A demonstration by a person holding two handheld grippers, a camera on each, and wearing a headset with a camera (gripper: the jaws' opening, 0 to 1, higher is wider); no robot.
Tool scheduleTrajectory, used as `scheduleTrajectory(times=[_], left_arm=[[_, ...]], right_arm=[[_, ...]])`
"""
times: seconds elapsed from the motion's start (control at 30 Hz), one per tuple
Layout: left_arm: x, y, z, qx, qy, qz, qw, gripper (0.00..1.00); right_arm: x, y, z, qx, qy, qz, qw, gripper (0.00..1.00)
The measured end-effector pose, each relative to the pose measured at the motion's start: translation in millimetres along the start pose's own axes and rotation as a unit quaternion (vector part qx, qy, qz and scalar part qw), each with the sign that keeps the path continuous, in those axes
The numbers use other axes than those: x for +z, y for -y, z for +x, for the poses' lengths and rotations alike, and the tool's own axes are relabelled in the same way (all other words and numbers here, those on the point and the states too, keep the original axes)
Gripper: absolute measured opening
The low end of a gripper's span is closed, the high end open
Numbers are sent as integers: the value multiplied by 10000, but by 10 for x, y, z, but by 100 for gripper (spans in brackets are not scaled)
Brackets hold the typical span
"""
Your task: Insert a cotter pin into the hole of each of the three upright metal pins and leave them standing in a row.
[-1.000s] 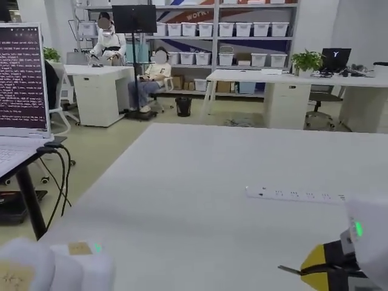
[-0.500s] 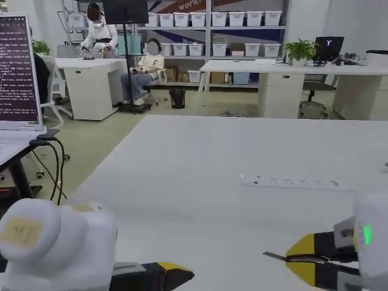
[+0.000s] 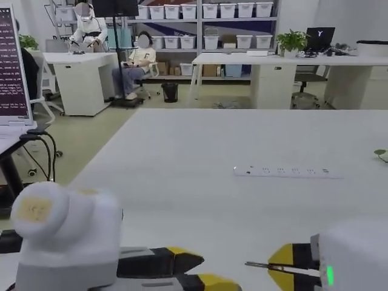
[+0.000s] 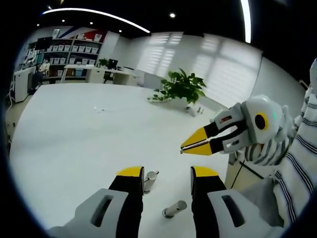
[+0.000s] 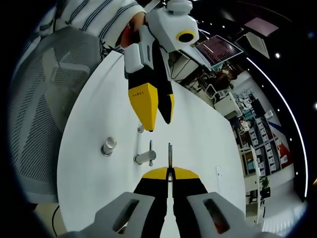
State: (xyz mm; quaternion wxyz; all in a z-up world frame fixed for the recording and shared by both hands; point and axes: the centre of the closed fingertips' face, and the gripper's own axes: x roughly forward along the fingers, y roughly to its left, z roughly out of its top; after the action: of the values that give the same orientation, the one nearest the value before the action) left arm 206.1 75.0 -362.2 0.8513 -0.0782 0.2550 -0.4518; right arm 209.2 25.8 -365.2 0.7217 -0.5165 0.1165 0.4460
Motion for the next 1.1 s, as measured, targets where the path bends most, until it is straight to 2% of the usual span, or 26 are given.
scheduleTrajectory(times=[0.13,0.33,0.57,0.63,0.83,1.1], left_arm=[[-17,28,18,-19,-55,71,10000,33],[20,85,22,-139,11,71,9999,25],[72,66,39,-56,127,111,9998,12],[69,68,40,-70,101,155,9998,10],[40,82,65,-111,21,174,9998,7],[48,95,86,-146,26,160,9998,2]], right_arm=[[55,-38,3,-22,48,-8,10000,0],[111,-51,21,-74,93,-56,9999,0],[156,-69,65,-56,155,39,9999,0],[166,-70,73,-43,166,44,9998,0],[203,-65,88,0,229,-15,9997,0],[221,-96,110,69,229,-149,9996,0]])
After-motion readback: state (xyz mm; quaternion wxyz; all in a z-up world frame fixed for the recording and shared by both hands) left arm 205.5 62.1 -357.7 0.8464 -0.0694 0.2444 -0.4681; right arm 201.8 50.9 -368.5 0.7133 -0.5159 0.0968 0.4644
